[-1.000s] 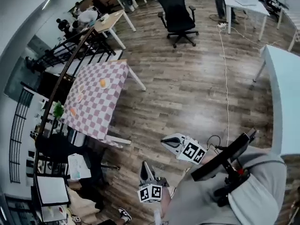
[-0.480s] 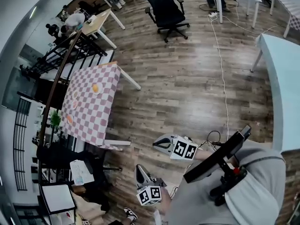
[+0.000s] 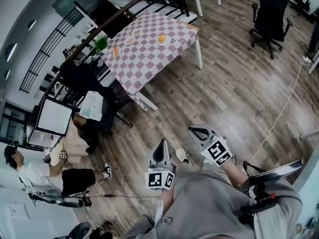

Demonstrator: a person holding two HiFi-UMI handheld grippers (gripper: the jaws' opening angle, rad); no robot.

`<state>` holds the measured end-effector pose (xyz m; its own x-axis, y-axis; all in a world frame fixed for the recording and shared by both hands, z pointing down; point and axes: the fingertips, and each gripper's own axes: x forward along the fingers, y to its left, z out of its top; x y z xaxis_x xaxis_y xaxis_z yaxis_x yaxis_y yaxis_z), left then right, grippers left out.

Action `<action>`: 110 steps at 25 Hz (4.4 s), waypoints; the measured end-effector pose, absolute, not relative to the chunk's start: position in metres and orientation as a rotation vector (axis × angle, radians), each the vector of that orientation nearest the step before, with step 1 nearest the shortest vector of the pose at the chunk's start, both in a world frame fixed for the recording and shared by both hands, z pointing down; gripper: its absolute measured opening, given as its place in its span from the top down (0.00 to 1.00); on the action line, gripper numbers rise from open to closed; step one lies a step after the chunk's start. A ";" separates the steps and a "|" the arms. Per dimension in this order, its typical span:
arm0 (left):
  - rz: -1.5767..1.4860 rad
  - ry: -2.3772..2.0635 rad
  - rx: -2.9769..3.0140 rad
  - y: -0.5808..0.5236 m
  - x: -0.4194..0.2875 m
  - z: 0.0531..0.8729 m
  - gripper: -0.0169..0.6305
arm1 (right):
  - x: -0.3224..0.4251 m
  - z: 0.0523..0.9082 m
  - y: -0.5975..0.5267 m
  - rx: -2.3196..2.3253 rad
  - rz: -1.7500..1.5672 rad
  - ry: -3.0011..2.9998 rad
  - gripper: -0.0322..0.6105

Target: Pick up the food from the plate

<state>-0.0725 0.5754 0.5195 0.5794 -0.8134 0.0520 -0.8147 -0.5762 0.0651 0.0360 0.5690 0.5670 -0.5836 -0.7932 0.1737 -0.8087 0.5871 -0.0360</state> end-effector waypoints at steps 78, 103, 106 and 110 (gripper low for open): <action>-0.248 -1.436 2.575 0.114 -0.209 0.557 0.96 | -0.060 0.546 0.084 1.574 0.108 -2.590 0.93; -0.124 -1.717 2.388 -0.172 -0.078 0.548 0.96 | 0.027 0.559 -0.235 1.138 0.108 -2.823 0.93; -0.031 -1.774 2.413 -0.184 -0.080 0.542 0.96 | 0.023 0.559 -0.259 1.146 0.097 -2.788 0.93; -0.022 -1.800 2.465 -0.194 -0.085 0.519 0.96 | 0.026 0.547 -0.278 1.181 0.063 -2.756 0.93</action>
<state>-0.0847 -0.1938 0.5190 0.3059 -0.9512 0.0410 -0.9499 -0.3020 0.0809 0.0255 -0.2777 0.5474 -0.6812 -0.7172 0.1472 -0.7232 0.6904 0.0174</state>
